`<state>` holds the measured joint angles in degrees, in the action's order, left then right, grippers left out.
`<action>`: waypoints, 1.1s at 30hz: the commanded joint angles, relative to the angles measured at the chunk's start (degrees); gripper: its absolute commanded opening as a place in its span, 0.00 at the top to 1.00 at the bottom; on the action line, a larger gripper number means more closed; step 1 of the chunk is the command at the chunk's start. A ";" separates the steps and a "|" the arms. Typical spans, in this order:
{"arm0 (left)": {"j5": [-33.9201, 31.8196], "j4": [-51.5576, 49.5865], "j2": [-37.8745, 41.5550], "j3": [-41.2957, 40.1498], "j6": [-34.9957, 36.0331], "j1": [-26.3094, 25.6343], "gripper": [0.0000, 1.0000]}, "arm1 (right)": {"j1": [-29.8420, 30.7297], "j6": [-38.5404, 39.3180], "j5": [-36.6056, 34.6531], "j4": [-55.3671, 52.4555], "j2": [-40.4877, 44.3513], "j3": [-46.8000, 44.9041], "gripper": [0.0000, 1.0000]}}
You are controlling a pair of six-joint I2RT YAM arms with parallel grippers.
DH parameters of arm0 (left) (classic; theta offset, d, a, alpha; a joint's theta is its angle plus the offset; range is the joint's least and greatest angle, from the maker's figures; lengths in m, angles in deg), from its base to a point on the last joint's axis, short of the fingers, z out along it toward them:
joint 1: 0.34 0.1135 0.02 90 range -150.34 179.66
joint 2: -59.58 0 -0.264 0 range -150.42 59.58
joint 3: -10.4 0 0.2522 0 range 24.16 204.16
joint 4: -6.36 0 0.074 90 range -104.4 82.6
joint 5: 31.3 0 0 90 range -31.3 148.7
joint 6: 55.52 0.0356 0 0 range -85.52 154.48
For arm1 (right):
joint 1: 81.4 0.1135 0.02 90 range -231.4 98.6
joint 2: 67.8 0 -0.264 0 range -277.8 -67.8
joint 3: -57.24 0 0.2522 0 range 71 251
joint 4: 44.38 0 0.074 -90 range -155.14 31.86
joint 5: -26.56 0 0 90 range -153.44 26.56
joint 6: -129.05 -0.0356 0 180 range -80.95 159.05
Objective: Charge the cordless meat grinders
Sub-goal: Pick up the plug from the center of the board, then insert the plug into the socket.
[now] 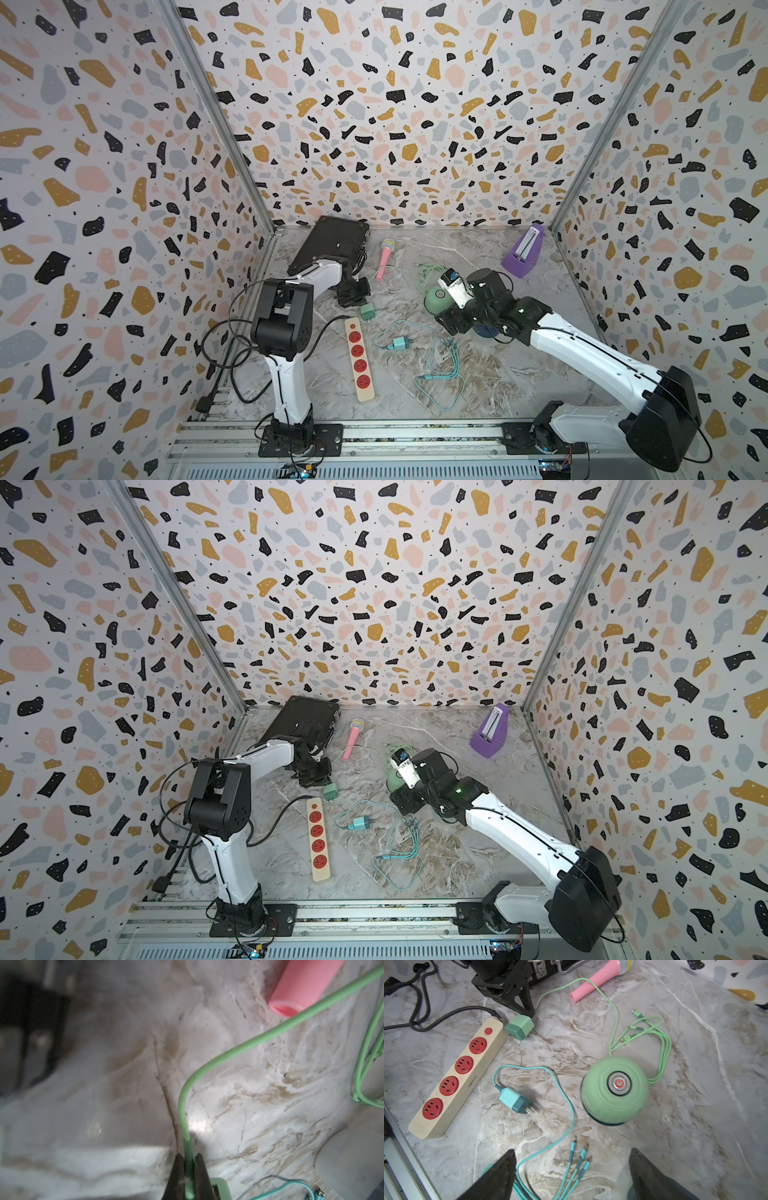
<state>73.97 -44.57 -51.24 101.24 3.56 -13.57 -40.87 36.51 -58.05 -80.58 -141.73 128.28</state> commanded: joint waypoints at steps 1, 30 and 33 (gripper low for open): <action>-1.20 -0.52 7.96 -1.20 -7.62 -2.18 1.00 | 0.42 -1.17 2.61 5.57 -2.49 1.83 0.13; -1.91 22.75 37.49 -15.35 -14.34 -13.11 1.00 | 0.42 -13.40 28.52 11.40 -16.07 16.04 0.12; -2.04 22.96 38.26 -16.37 -14.20 -13.59 1.00 | 0.42 -14.77 30.65 13.13 -17.07 16.71 0.16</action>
<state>71.56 -24.79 -14.31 85.48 -10.01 -26.60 -40.63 23.41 -30.71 -69.63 -159.45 142.05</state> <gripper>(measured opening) 0.061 0.847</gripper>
